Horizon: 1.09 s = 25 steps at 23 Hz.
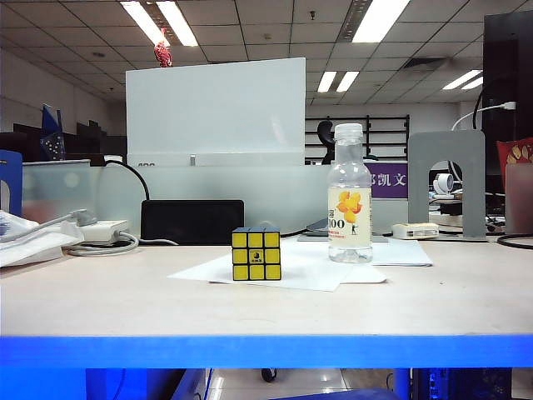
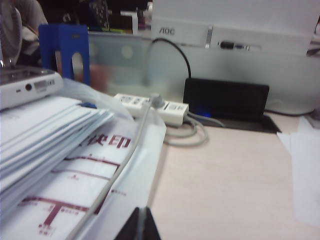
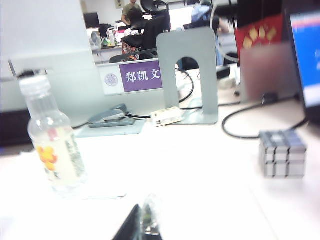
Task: Rotate the Rubik's Cube so that the bottom side is facing up.
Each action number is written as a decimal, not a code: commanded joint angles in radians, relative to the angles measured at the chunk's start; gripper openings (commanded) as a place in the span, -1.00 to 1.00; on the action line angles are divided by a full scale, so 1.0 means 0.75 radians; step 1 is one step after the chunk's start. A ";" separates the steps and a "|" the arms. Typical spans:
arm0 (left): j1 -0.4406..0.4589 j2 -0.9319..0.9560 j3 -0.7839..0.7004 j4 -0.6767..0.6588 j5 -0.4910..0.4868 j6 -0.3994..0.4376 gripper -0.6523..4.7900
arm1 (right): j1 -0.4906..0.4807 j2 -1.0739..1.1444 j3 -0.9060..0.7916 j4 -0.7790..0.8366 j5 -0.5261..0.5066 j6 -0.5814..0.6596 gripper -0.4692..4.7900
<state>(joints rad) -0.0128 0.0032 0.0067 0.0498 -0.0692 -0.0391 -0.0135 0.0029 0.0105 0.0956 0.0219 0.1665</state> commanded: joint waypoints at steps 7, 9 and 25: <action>-0.001 -0.002 0.002 0.011 0.006 -0.065 -0.78 | 0.000 -0.002 0.001 -0.127 0.012 0.167 -0.84; -0.001 -0.002 0.002 0.010 0.008 -0.069 -0.78 | 0.001 -0.002 0.001 -0.141 0.006 0.170 -0.84; -0.004 -0.001 0.011 0.098 0.341 -0.260 -0.16 | 0.002 -0.002 0.005 -0.121 -0.218 0.313 -0.84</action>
<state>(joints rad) -0.0132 0.0032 0.0071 0.0937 0.1581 -0.2131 -0.0135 0.0029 0.0109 -0.0334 -0.1184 0.3855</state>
